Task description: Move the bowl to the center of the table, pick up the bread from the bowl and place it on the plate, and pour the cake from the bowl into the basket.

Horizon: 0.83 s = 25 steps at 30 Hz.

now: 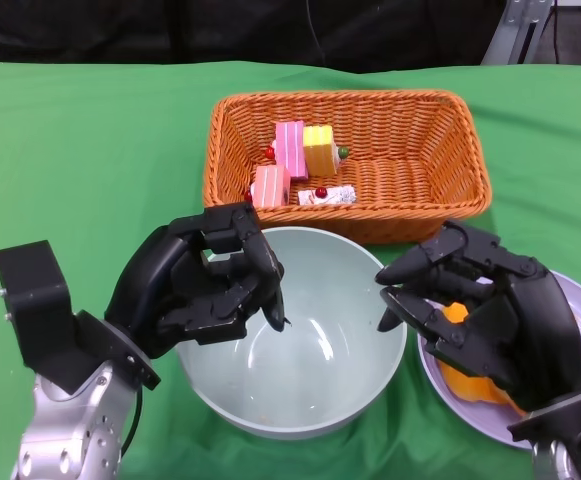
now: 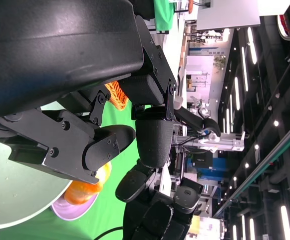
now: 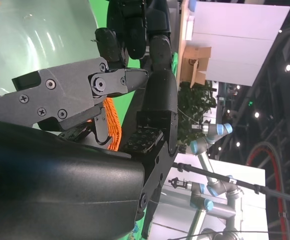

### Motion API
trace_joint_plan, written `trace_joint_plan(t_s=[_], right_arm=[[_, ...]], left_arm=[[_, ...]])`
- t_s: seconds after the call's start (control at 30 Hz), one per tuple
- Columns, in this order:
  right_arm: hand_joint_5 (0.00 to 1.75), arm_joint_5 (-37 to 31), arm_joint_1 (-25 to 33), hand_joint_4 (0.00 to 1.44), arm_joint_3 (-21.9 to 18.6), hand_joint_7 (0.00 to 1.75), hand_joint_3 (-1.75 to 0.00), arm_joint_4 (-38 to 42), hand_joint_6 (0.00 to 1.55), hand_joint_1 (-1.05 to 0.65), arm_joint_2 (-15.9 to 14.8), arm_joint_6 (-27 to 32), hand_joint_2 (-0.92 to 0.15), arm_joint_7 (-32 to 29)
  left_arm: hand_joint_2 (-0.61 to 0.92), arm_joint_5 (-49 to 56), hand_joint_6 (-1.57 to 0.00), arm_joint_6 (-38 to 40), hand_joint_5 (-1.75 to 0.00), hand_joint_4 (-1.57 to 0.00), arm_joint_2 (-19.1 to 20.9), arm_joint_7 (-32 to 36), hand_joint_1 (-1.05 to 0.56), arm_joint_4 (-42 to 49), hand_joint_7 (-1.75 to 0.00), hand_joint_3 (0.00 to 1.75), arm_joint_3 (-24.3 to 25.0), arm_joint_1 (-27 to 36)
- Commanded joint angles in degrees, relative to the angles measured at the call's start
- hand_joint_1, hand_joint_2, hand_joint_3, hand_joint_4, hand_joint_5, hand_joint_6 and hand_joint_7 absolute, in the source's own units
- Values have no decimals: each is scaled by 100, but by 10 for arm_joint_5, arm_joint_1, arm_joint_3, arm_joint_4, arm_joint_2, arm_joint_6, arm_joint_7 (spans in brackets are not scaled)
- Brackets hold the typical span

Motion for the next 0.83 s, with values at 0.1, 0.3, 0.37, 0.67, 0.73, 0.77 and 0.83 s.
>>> trace_joint_plan(t_s=[0.1,0.3,0.37,0.67,0.73,0.77,0.83], right_arm=[[138,7,0,80,-4,100,-15,3,76,-26,-6,-8,-92,3],[138,9,-4,80,-5,101,-15,9,75,-25,-7,-11,-92,7],[139,7,-4,79,-6,101,-15,11,75,-25,-5,-14,-92,6],[139,6,-6,78,-7,101,-16,18,74,-25,-4,-23,-92,4],[139,10,-7,79,-7,101,-17,20,74,-22,-3,-24,-92,7],[139,12,-7,79,-8,101,-18,21,74,-21,-3,-25,-92,8],[140,13,-7,78,-8,101,-26,21,74,-14,-2,-26,-91,7]], left_arm=[[64,4,-81,-3,-155,-82,3,-8,-8,9,-131,91,10,-4],[65,8,-82,-8,-154,-83,1,-10,-9,15,-130,90,14,-7],[66,10,-82,-9,-154,-82,1,-11,-9,17,-130,89,16,-7],[67,15,-81,-6,-154,-81,-2,-11,-9,19,-129,87,20,-6],[67,14,-81,-5,-154,-81,-3,-13,-9,22,-129,87,21,-7],[67,14,-81,-6,-154,-81,-4,-14,-9,22,-129,86,21,-7],[67,14,-81,-5,-154,-80,-4,-14,-9,22,-128,86,21,-7]])
